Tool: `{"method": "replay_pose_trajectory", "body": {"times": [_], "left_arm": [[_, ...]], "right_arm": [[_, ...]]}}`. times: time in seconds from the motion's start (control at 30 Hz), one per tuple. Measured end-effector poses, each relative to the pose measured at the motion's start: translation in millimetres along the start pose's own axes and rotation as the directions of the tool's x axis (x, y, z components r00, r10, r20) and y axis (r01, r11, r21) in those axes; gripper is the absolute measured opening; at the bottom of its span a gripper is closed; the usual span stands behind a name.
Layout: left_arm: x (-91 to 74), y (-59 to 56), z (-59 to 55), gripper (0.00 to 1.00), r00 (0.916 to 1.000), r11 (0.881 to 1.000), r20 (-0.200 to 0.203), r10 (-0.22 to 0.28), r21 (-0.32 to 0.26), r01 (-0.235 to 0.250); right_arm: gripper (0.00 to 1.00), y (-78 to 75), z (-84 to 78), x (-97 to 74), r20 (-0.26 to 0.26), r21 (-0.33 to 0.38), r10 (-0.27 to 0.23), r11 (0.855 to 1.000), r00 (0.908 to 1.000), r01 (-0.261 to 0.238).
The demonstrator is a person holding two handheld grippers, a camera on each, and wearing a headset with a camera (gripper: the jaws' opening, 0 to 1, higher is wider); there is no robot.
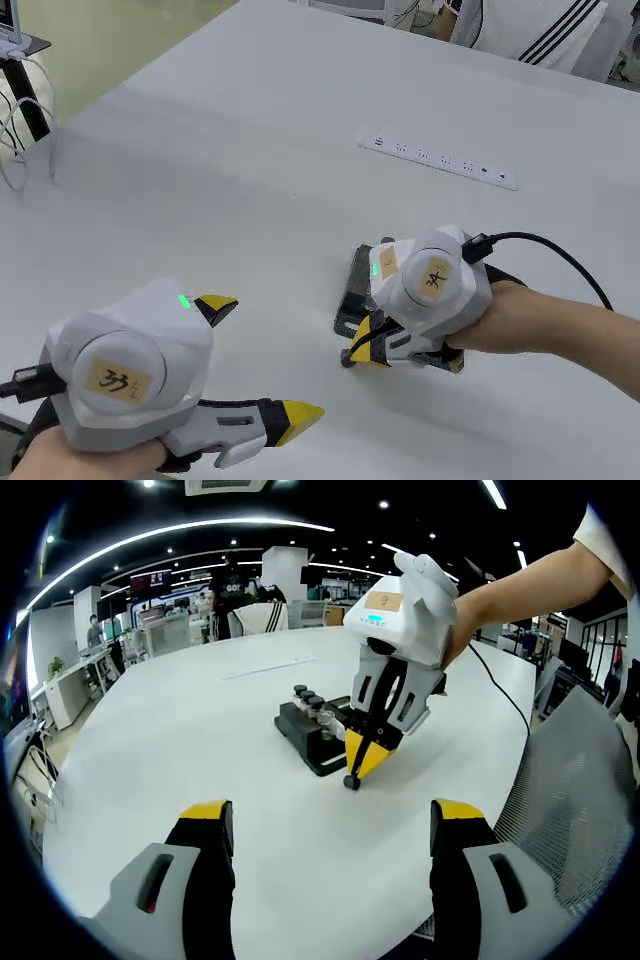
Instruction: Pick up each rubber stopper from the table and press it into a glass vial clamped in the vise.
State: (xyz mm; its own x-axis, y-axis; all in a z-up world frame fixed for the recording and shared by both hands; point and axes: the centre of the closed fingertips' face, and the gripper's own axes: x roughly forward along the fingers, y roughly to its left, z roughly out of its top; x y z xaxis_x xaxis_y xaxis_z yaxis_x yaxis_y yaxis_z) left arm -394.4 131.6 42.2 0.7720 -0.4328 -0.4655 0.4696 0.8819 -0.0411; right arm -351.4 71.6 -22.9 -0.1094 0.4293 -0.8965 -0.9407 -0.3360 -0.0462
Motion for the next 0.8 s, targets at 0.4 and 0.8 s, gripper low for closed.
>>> {"method": "replay_pose_trajectory", "body": {"times": [0.4, 0.8], "left_arm": [[1.6, -1.9, -0.5, 0.79, 0.9999, 1.0, -0.01, -0.009, 0.002, 0.009], [5.3, -3.4, 3.1, 0.77, 0.9998, 0.999, 0.001, -0.019, 0.026, 0.019]], "right_arm": [[0.0, -0.6, -0.9, -0.4, -0.023, 0.022, 0.001, 1.0, 0.9997, -0.001], [0.0, 1.7, 5.8, -15.9, 0.22, 0.527, -0.029, 0.845, 0.975, -0.094]]}}
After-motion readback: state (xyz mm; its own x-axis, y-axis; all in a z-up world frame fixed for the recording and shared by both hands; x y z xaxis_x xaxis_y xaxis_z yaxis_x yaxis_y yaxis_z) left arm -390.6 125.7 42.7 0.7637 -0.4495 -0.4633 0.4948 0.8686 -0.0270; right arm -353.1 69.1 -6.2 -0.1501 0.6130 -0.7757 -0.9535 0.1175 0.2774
